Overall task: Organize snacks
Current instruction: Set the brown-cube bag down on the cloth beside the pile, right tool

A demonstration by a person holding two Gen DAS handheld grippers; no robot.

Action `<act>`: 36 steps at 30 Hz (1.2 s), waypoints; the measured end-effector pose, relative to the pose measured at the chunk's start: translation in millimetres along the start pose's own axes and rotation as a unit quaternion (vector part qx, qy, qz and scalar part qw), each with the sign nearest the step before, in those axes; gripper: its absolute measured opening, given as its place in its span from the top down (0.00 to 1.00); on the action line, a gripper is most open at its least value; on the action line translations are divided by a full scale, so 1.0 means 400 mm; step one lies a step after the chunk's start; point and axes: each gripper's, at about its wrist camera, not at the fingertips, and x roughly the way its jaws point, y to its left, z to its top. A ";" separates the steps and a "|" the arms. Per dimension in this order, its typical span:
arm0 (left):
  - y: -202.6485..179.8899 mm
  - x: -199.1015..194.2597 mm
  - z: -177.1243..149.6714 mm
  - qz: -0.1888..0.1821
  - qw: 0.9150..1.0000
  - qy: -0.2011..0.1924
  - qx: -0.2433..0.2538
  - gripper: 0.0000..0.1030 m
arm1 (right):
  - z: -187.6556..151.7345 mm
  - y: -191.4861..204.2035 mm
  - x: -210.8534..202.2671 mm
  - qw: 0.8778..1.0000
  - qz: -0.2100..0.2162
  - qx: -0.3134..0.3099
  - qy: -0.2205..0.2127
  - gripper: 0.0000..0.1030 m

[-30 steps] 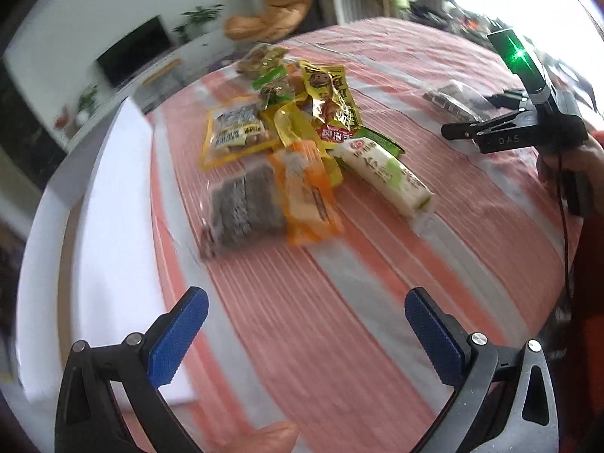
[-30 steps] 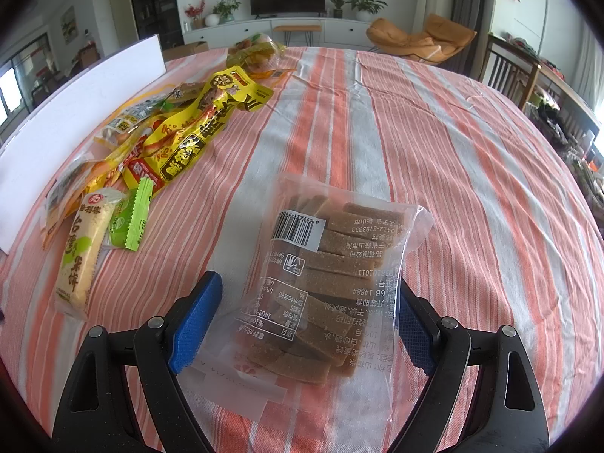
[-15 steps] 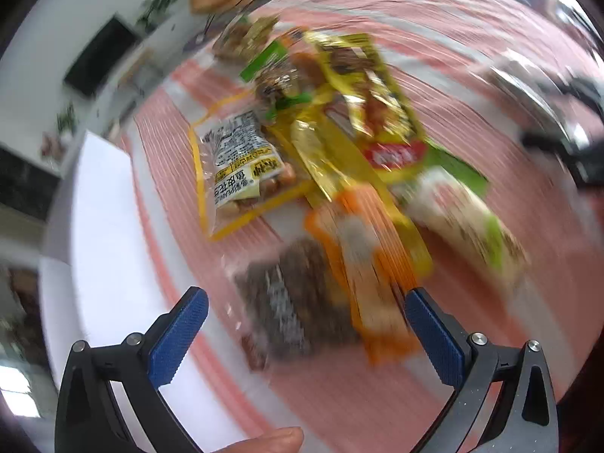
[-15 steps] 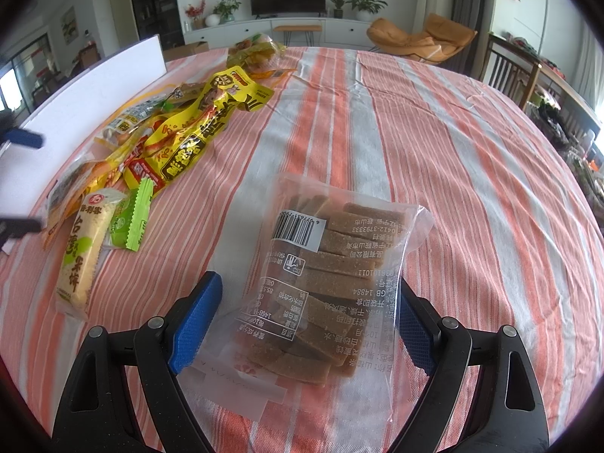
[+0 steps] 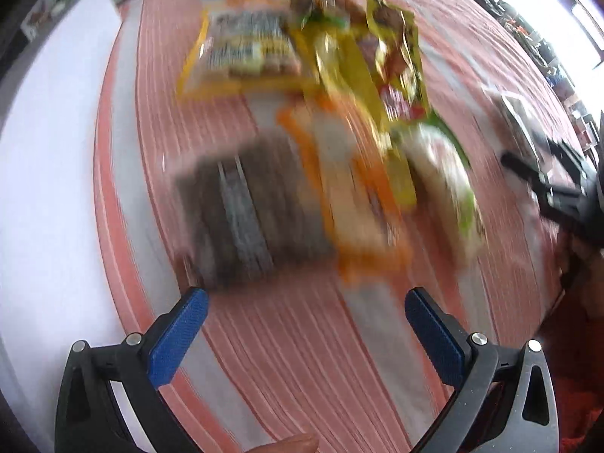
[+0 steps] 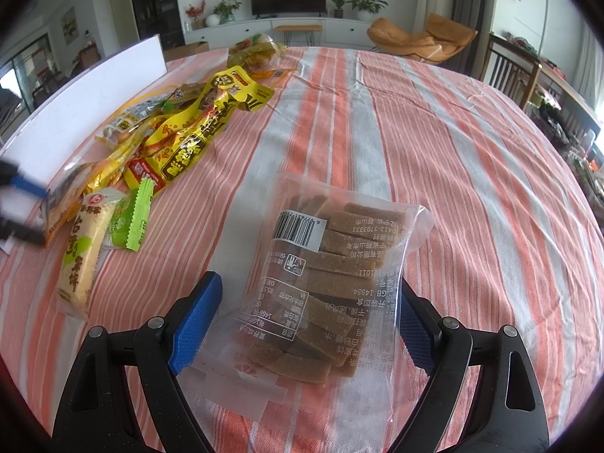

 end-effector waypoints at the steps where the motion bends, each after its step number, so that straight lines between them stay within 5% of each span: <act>1: -0.008 -0.007 -0.028 0.000 1.000 0.000 -0.002 0.00 | 0.000 0.000 0.000 1.000 0.000 0.000 0.000 0.13; 6: -0.008 -0.027 -0.111 -0.018 0.999 -0.021 -0.021 0.00 | 0.000 -0.001 0.000 1.000 0.000 0.000 0.000 0.13; 10: 0.002 -0.073 -0.139 0.003 0.998 -0.055 -0.017 0.00 | 0.000 -0.001 -0.001 1.000 0.000 0.000 0.000 0.13; 17: -0.028 -0.118 -0.115 0.034 0.996 -0.071 0.051 0.00 | -0.001 -0.002 -0.001 1.000 0.000 0.000 0.000 0.13; 23: -0.082 -0.150 -0.123 0.091 0.973 -0.052 0.208 0.00 | -0.001 -0.002 -0.001 1.000 0.000 0.000 0.000 0.13; 27: -0.087 -0.135 -0.079 0.089 0.965 -0.020 0.244 0.00 | -0.001 -0.002 -0.001 1.000 0.001 0.000 0.000 0.13; 33: -0.130 -0.035 0.005 0.164 0.934 -0.001 0.317 0.00 | -0.001 -0.002 -0.001 1.000 0.001 0.000 0.000 0.13; 36: -0.112 0.017 0.064 0.190 0.936 0.012 0.297 0.00 | -0.001 -0.002 -0.002 1.000 0.001 0.000 0.000 0.13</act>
